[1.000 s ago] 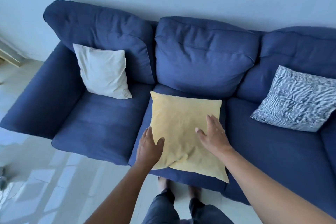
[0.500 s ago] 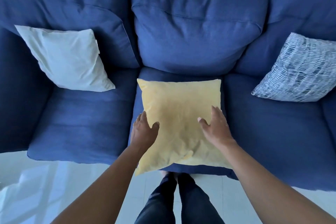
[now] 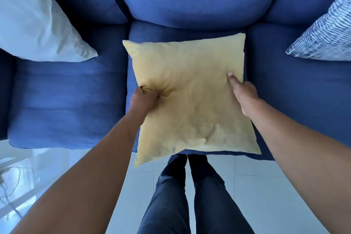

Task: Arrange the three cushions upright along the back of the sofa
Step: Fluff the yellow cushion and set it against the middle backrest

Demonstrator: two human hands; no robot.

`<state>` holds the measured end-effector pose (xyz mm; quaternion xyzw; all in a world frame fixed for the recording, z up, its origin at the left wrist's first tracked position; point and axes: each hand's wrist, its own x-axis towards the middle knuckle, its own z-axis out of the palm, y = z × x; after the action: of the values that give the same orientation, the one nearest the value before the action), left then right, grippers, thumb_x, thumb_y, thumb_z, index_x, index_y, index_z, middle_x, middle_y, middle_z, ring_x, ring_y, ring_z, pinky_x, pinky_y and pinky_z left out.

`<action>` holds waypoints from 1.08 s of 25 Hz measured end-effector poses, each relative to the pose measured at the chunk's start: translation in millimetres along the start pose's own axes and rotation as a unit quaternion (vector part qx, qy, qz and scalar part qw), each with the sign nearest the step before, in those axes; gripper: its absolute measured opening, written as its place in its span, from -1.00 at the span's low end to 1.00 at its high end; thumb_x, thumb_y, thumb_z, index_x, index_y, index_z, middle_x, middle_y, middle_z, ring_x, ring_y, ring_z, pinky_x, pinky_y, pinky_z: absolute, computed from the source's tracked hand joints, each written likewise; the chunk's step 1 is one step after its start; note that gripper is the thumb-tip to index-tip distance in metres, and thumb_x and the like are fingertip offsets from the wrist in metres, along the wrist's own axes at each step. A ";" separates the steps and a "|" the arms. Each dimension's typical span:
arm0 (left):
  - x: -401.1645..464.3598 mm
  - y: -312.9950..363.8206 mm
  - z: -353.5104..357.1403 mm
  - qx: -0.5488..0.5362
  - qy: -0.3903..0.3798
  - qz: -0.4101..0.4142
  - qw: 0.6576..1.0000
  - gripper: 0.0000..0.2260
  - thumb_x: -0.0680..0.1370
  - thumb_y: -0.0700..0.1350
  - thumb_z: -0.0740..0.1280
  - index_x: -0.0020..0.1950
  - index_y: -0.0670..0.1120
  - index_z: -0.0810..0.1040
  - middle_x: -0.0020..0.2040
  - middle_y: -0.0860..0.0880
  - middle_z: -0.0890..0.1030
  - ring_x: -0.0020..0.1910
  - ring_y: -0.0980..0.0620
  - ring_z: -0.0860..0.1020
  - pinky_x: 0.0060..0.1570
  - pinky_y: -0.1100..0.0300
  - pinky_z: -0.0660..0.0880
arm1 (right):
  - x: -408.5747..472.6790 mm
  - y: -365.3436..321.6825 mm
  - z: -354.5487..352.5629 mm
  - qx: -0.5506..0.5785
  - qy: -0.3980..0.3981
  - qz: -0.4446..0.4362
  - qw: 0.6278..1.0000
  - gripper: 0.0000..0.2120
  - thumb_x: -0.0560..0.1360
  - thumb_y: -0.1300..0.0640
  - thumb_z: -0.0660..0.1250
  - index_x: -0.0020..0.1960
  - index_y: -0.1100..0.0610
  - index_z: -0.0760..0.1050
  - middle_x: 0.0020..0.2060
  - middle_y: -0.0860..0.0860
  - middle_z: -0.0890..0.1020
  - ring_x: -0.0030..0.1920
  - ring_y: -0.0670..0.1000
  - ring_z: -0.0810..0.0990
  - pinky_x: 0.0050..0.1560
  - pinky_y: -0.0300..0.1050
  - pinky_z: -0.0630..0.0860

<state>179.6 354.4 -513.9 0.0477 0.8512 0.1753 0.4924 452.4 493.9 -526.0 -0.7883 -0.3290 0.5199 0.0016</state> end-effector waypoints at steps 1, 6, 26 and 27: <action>1.3 0.5 -1.2 -0.041 -0.013 -0.030 0.999 -0.49 0.45 0.03 0.44 0.37 -0.08 0.52 0.13 -0.06 0.64 0.11 -0.13 0.61 0.13 -0.07 0.59 | -0.4 1.3 0.8 0.019 -0.019 0.023 0.999 0.08 0.22 -0.59 0.31 0.52 0.09 0.37 0.43 0.01 0.52 0.36 0.16 0.53 0.26 0.06 0.46; -22.3 13.9 -15.1 -0.161 -0.131 -0.035 0.978 -0.62 0.28 -0.16 0.50 0.09 -0.02 0.71 0.06 -0.09 0.77 0.09 -0.17 0.71 0.16 -0.11 0.61 | -32.3 -2.7 -13.7 0.126 -0.097 0.019 0.987 -0.24 0.18 -0.53 0.45 0.10 0.03 0.72 0.00 0.02 0.80 -0.01 0.14 0.78 0.17 0.13 0.64; -11.9 146.0 -28.0 -0.162 -0.029 0.216 0.962 -0.39 0.14 -0.21 0.43 0.21 -0.18 0.63 -0.07 -0.01 0.74 0.00 -0.04 0.69 0.03 0.03 0.63 | -38.7 -94.6 -55.8 0.299 -0.126 -0.173 0.930 -0.59 0.33 0.14 0.47 0.16 -0.01 0.52 0.04 -0.01 0.62 0.06 0.06 0.55 0.12 0.10 0.44; -12.7 150.2 -27.8 -0.161 -0.022 0.218 0.962 -0.43 0.17 -0.19 0.44 0.20 -0.13 0.64 -0.06 0.01 0.75 -0.01 0.00 0.68 0.00 0.07 0.61 | -37.4 -98.2 -56.0 0.299 -0.122 -0.171 0.931 -0.56 0.30 0.11 0.48 0.16 -0.01 0.53 0.05 -0.02 0.63 0.06 0.06 0.56 0.10 0.09 0.44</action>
<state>148.6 484.5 -439.0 0.1561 0.7697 0.4124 0.4616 438.5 570.5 -435.8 -0.6139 -0.2855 0.6780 0.2862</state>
